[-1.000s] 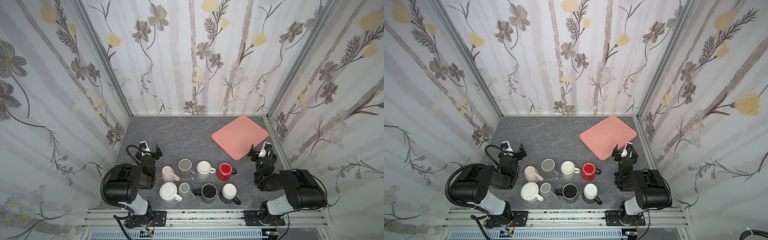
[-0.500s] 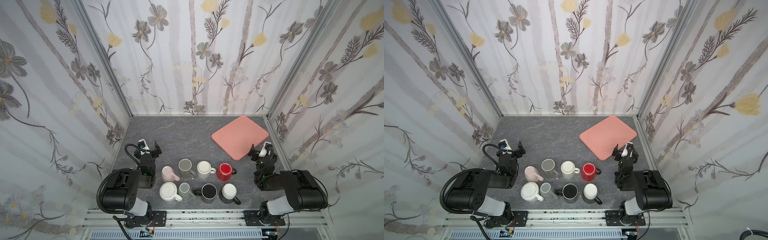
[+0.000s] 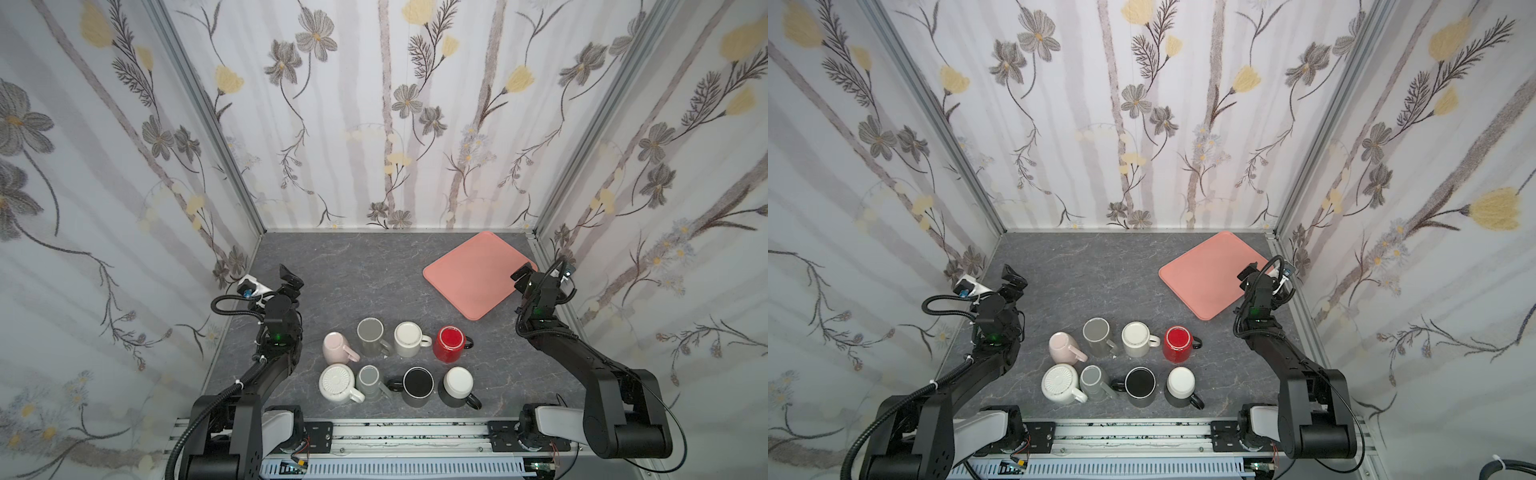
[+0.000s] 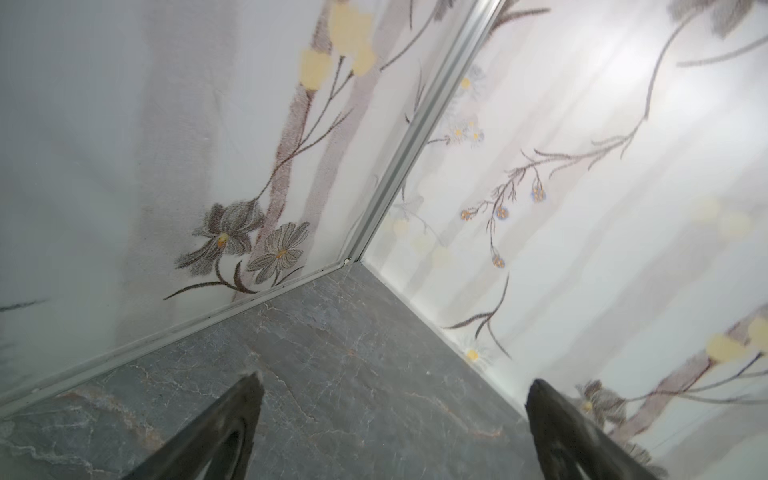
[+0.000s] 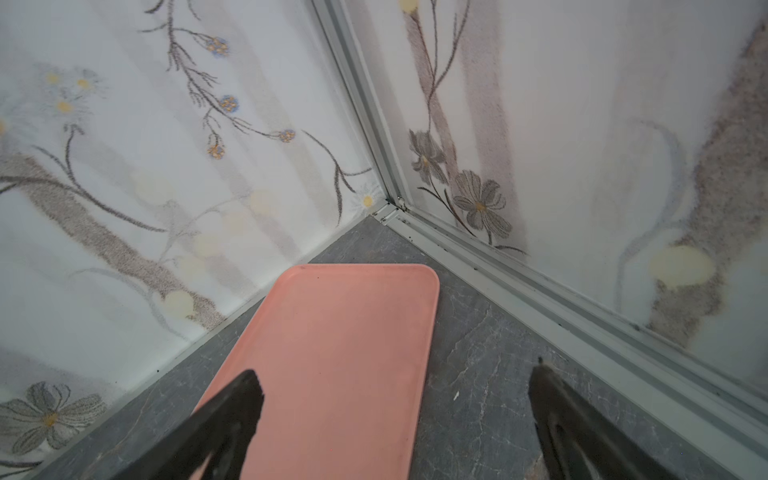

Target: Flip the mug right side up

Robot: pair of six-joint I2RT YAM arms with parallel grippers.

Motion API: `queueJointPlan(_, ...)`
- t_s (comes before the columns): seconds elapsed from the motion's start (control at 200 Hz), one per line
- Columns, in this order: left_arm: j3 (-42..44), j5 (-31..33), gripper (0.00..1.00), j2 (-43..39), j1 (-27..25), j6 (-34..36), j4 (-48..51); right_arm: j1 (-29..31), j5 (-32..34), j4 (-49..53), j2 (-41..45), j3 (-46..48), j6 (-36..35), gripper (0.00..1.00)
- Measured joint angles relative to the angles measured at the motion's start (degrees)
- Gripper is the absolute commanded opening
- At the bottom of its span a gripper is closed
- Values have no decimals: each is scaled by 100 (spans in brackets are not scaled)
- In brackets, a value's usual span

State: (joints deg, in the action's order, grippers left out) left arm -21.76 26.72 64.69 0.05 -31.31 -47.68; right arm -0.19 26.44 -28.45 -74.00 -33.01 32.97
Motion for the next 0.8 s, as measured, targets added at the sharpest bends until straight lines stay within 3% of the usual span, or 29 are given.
queueJointPlan(0.15,-55,-1049,100,-282,105,-726,444,81,-1250,575,-151,-52,297,93)
queueJointPlan(0.27,122,-1615,100,-651,116,-1102,459,470,-1858,964,-317,-525,-24,94)
queueJointPlan(0.575,271,-2072,100,-1700,122,-1932,544,1294,-3230,2081,-1298,-1416,-579,89)
queueJointPlan(0.799,540,-2450,99,-2481,122,-2155,621,1961,-3569,2529,-2094,-1941,-710,82)
